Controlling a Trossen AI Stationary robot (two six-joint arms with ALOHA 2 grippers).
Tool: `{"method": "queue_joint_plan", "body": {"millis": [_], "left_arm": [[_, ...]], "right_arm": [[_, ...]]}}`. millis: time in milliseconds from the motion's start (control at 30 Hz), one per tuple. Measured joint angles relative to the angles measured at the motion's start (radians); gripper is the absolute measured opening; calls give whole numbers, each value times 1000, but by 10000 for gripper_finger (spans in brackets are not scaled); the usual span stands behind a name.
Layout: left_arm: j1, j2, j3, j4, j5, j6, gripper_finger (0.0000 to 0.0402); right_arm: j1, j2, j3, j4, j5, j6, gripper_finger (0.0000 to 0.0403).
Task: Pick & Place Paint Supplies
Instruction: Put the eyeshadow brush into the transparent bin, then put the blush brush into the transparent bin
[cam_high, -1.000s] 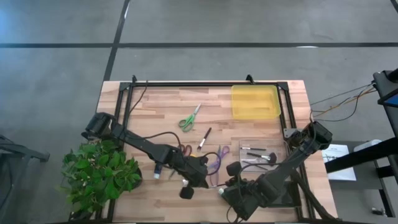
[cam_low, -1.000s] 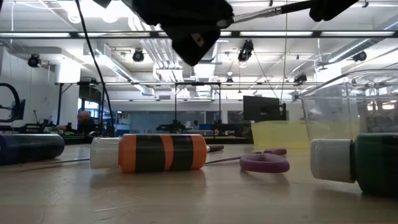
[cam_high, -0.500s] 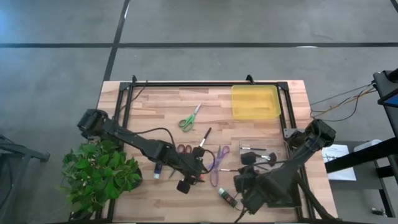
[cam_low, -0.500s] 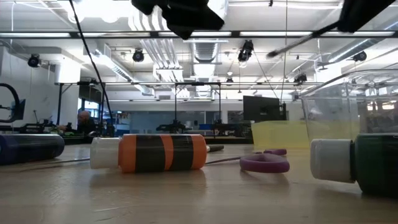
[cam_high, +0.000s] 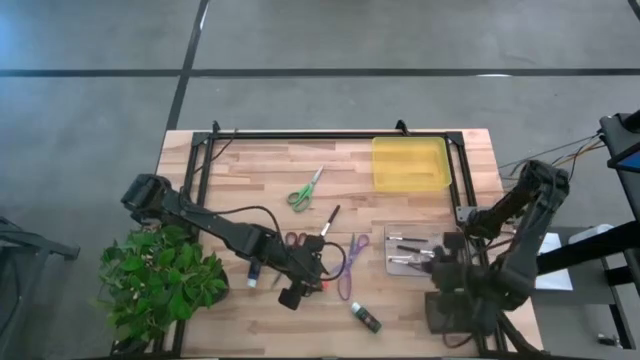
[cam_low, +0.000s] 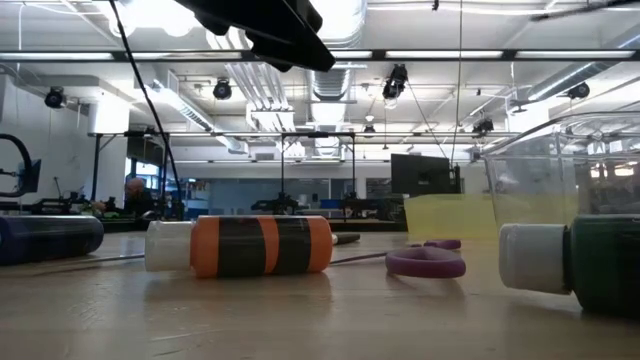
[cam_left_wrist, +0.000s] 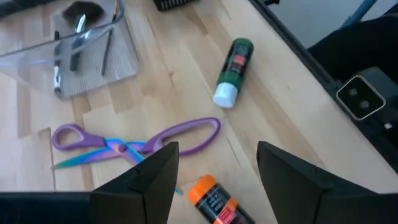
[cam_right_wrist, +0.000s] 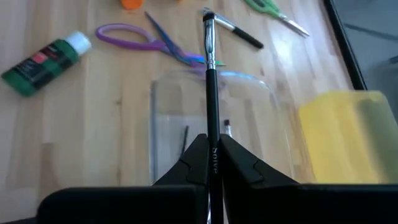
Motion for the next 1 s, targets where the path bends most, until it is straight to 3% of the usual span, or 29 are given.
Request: {"method": "queue_joint_plan", "body": {"millis": [133, 433, 667, 1000], "left_arm": [[0, 0, 0, -6, -2, 0, 225], [1, 0, 0, -23, -2, -27, 226], [1, 0, 0, -22, -2, -28, 226], [1, 1, 0, -22, -2, -48, 226]], "right_arm": [[60, -105, -161, 31, 20, 128, 11], [79, -239, -400, 188, 16, 209, 11], [79, -247, -429, 202, 18, 224, 29], [79, -248, -429, 211, 19, 228, 107]]}}
